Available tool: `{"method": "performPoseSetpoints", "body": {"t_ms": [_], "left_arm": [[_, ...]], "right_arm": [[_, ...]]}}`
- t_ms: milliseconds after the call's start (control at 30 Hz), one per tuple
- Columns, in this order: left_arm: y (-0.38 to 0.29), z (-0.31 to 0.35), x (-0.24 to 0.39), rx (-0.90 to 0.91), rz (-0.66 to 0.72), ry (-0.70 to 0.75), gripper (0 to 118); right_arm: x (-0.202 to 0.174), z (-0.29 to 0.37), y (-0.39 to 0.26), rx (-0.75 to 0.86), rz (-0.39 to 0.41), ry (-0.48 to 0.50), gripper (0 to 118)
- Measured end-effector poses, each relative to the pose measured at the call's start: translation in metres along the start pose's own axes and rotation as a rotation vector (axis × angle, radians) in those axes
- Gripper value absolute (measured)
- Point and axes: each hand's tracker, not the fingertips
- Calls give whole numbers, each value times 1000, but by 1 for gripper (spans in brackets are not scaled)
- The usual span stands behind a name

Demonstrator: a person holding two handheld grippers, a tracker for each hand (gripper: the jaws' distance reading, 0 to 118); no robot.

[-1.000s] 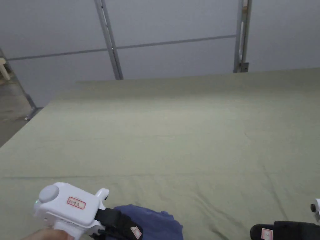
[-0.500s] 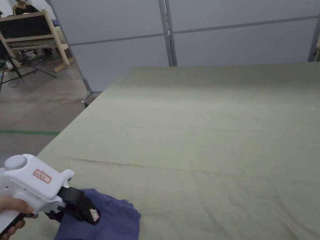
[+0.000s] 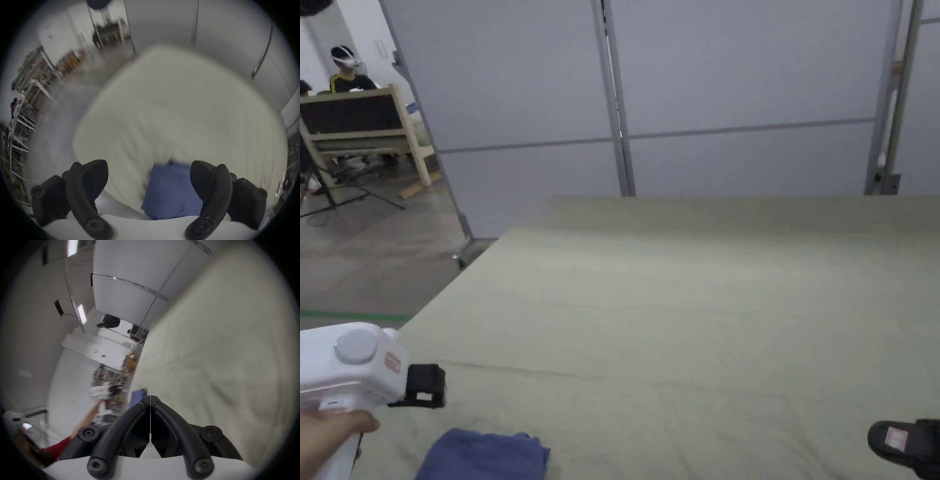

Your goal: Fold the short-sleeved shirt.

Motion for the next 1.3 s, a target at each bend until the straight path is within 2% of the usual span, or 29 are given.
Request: {"method": "performPoseSetpoints", "body": {"t_ms": [67, 133, 167, 200, 233, 267, 300, 333, 367, 433, 467, 500, 600, 667, 800, 1300], "left_arm": [[16, 38, -2, 183, 85, -17, 112], [18, 97, 15, 311, 152, -123, 112], [10, 132, 28, 380, 159, -186, 112], [6, 163, 39, 437, 143, -251, 112], [0, 187, 49, 489, 119, -311, 112], [-6, 213, 60, 547, 102, -376, 112], [-18, 237, 71, 601, 79, -422, 111], [-28, 256, 84, 670, 53, -419, 107], [-39, 276, 98, 704, 9, -398, 100], [-55, 304, 124, 765, -107, -341, 59], [-64, 316, 135, 806, -128, -332, 35], [-71, 325, 142, 836, -166, -340, 2], [-90, 346, 157, 892, -83, -370, 0], [-99, 357, 160, 871, -109, -392, 0], [-120, 381, 165, 951, -170, -320, 0], [-150, 419, 187, 1018, -203, -378, 0]], "right_arm": [[-39, 13, 20, 99, 87, -73, 2], [-84, 27, 35, 200, 148, -64, 2], [-110, 36, 38, 264, 184, -105, 2], [-143, 45, 40, 331, 233, -296, 2], [-173, 51, 38, 378, 325, -428, 2], [-203, 60, 29, 455, 478, -458, 2], [-231, 70, 19, 520, 613, -448, 2], [-256, 77, 11, 550, 683, -468, 2], [-280, 84, 4, 576, 730, -495, 2], [-314, 96, -6, 623, 790, -509, 2], [-325, 99, -8, 644, 822, -536, 2], [-337, 101, -12, 669, 847, -588, 2], [-354, 111, -21, 699, 870, -634, 2], [-360, 119, -31, 710, 878, -633, 2], [-358, 131, -38, 721, 909, -666, 2], [-356, 198, -61, 800, 881, -734, 2]]}}
